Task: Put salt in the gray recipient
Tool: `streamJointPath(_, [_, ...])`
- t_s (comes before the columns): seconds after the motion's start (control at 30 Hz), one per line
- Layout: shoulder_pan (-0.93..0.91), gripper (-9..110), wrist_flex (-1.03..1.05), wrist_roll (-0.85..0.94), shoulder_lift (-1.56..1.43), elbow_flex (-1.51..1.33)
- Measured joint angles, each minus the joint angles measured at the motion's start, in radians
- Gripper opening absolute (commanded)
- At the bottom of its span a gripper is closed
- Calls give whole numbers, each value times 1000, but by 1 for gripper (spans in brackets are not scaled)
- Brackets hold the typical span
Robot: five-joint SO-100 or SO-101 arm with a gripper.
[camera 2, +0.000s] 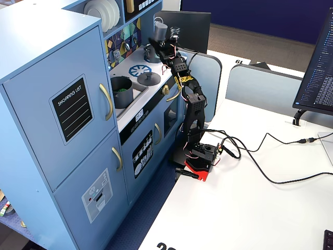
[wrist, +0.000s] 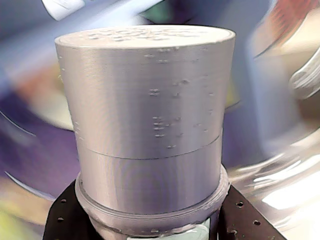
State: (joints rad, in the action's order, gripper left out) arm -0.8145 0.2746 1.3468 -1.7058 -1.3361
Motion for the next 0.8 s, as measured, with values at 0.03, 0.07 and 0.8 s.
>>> streamJointPath(0.03, [-9, 0, -29, 54, 0, -32])
streamJointPath(0.07, [-15, 0, -60, 91, 0, -66])
streamJointPath(0.8, [-80, 0, -365, 181, 3, -287])
